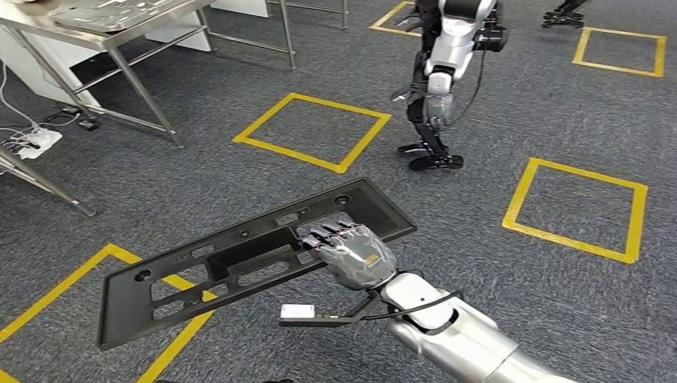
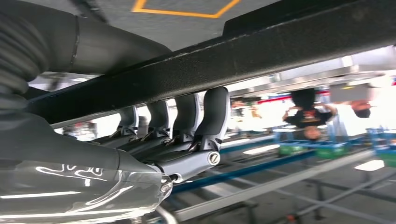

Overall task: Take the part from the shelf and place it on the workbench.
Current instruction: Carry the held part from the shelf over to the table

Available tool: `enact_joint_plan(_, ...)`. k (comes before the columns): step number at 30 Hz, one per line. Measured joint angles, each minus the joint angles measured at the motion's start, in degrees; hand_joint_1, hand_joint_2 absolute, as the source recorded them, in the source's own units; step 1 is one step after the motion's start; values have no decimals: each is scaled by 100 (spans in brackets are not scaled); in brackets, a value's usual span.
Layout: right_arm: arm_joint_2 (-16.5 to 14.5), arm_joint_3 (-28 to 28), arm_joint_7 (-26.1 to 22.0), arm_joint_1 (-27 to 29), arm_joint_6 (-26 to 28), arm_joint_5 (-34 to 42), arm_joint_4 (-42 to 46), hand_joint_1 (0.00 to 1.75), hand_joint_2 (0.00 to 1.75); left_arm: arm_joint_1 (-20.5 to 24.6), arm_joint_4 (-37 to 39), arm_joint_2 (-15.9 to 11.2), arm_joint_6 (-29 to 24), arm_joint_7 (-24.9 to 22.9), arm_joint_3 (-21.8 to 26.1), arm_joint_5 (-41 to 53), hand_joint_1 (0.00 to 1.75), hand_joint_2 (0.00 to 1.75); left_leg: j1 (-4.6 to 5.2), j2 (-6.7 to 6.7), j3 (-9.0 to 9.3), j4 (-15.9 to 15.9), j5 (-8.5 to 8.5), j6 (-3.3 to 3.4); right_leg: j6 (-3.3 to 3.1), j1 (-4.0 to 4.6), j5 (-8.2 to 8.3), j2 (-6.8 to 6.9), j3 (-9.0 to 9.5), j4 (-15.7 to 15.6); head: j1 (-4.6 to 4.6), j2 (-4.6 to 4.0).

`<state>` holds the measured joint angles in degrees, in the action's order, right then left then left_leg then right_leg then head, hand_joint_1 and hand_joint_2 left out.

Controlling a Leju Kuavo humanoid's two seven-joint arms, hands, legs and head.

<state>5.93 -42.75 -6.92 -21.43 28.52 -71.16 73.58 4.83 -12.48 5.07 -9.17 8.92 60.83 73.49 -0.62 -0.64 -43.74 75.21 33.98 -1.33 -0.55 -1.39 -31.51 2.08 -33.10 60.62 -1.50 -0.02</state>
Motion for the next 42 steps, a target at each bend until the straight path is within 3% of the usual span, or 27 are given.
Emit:
enact_joint_plan(1,0,-4,-11,-2,2,0,1,175,175,-11,0,1,-9,-11,-3,4,0,175,-2,18,51,-131,-137,7,6,4,-27,76,29,0,0,0)
enact_joint_plan(2,-1,-8,-20,-6,4,0,1,175,175,-21,0,1,-21,-20,-6,7,0,175,5,71,205,-457,-349,28,15,8,-59,148,69,0,0,0)
enact_joint_plan(4,-2,-10,-31,-18,8,0,2,175,175,-12,0,1,-38,-22,-10,8,0,175,72,328,541,-1122,-635,111,51,25,-123,282,147,-8,1,0)
enact_joint_plan(6,-3,-14,-34,-36,15,1,2,175,175,4,0,1,-44,-13,-13,8,0,175,152,504,668,-1378,-649,205,104,45,-170,397,197,-21,3,0)
enact_joint_plan(8,-16,-24,-40,-59,21,-2,10,175,175,-5,0,-1,-45,-3,-14,7,0,175,165,412,693,-1431,-630,274,165,46,-215,508,264,-50,3,0)
enact_joint_plan(9,-24,-30,-43,-71,22,-4,18,175,175,-13,0,-1,-46,2,-14,9,0,175,151,349,730,-1470,-631,300,193,38,-253,467,303,-38,4,0)
enact_joint_plan(11,-31,-37,-45,-95,31,-4,33,175,175,-1,0,-4,-50,5,-15,21,0,175,108,227,814,-1541,-638,357,221,27,-445,179,216,269,10,0)
enact_joint_plan(13,-14,-47,-46,-87,37,-4,30,175,175,31,0,-1,-47,2,-16,32,0,175,100,82,849,-1548,-621,399,222,25,-728,-111,-152,967,15,0)
enact_joint_plan(14,-1,-55,-49,-69,36,-5,27,175,175,37,0,2,-44,-1,-17,34,0,175,100,-4,861,-1547,-611,409,227,25,-805,-157,-355,1281,15,-1)
enact_joint_plan(15,12,-66,-56,-55,34,-5,24,175,175,32,0,5,-42,-2,-17,36,0,175,100,-91,876,-1545,-601,410,233,26,-774,-177,-494,1435,15,-1)
enact_joint_plan(16,22,-78,-62,-51,33,-6,22,175,175,23,0,7,-42,-1,-18,37,0,175,97,-179,893,-1542,-589,404,239,25,-627,-192,-539,1380,15,-1)
enact_joint_plan(17,27,-90,-69,-55,32,-5,22,175,175,15,0,7,-42,3,-18,37,0,175,90,-262,914,-1536,-573,390,243,21,-384,-221,-480,1113,15,-1)
enact_joint_plan(19,37,-113,-75,-67,30,-2,20,175,175,20,0,7,-44,15,-19,38,0,175,77,-422,924,-1503,-533,345,249,-8,51,-478,-259,411,14,0)
enact_joint_plan(21,50,-134,-79,-66,25,5,20,175,175,29,0,7,-45,27,-19,39,0,175,57,-568,873,-1472,-518,289,222,-23,153,-710,-142,57,13,0)
enact_joint_plan(23,48,-148,-80,-72,22,6,25,175,175,7,0,6,-44,32,-19,39,0,175,31,-697,831,-1474,-523,238,161,-14,108,-658,-115,13,13,0)
enact_joint_plan(24,40,-150,-80,-83,22,7,27,175,175,-10,0,6,-43,33,-18,39,0,175,34,-664,823,-1457,-505,213,127,-18,103,-590,-95,-1,13,0)
enact_joint_plan(26,17,-153,-82,-107,22,10,31,175,175,-4,0,8,-41,35,-18,39,0,175,46,-382,697,-1192,-352,149,57,-35,84,-424,-43,-25,7,0)
enact_joint_plan(28,8,-155,-85,-112,22,11,31,175,175,29,0,10,-41,35,-18,39,0,175,31,-74,346,-523,-64,86,17,-24,39,-235,3,-28,4,0)
enact_joint_plan(30,10,-166,-90,-104,21,9,27,175,175,32,0,10,-42,35,-18,39,0,175,2,-1,29,17,54,53,14,-19,-14,-57,49,-26,4,-1)
enact_joint_plan(31,10,-173,-93,-103,20,9,26,175,175,20,0,10,-43,35,-18,39,0,175,-5,15,11,0,-45,50,21,-19,-45,22,85,-26,4,-1)
enact_joint_plan(32,9,-180,-95,-104,20,10,26,175,175,8,0,10,-44,35,-18,39,0,175,-7,46,103,-227,-238,60,31,-19,-81,98,132,-26,4,0)
enact_joint_plan(34,8,-191,-97,-116,23,11,27,175,175,4,0,9,-45,39,-18,38,0,175,41,249,427,-932,-628,116,65,-9,-160,242,235,-33,3,0)
enact_joint_plan(35,8,-196,-97,-125,24,11,27,175,175,14,0,9,-48,42,-18,37,0,175,77,361,550,-1190,-709,162,91,3,-192,299,270,-39,4,0)
enact_joint_plan(37,4,-207,-97,-144,25,9,28,175,175,25,0,9,-56,46,-18,28,0,175,144,449,619,-1346,-667,245,150,28,-234,412,311,-63,6,1)
enact_joint_plan(39,-21,-225,-98,-175,0,-7,30,175,175,3,0,7,-81,48,-17,6,0,175,137,340,649,-1406,-639,306,214,26,-278,486,374,-89,7,0)
enact_joint_plan(40,-35,-238,-98,-196,-22,-16,31,175,175,-7,0,3,-98,50,-16,-5,0,175,119,281,685,-1440,-636,332,238,22,-326,410,385,-44,7,-1)
enact_joint_plan(42,-51,-269,-97,-244,-82,-53,29,175,175,9,0,-7,-123,68,-14,-17,0,175,75,164,762,-1495,-634,384,253,15,-553,93,205,380,15,-1)
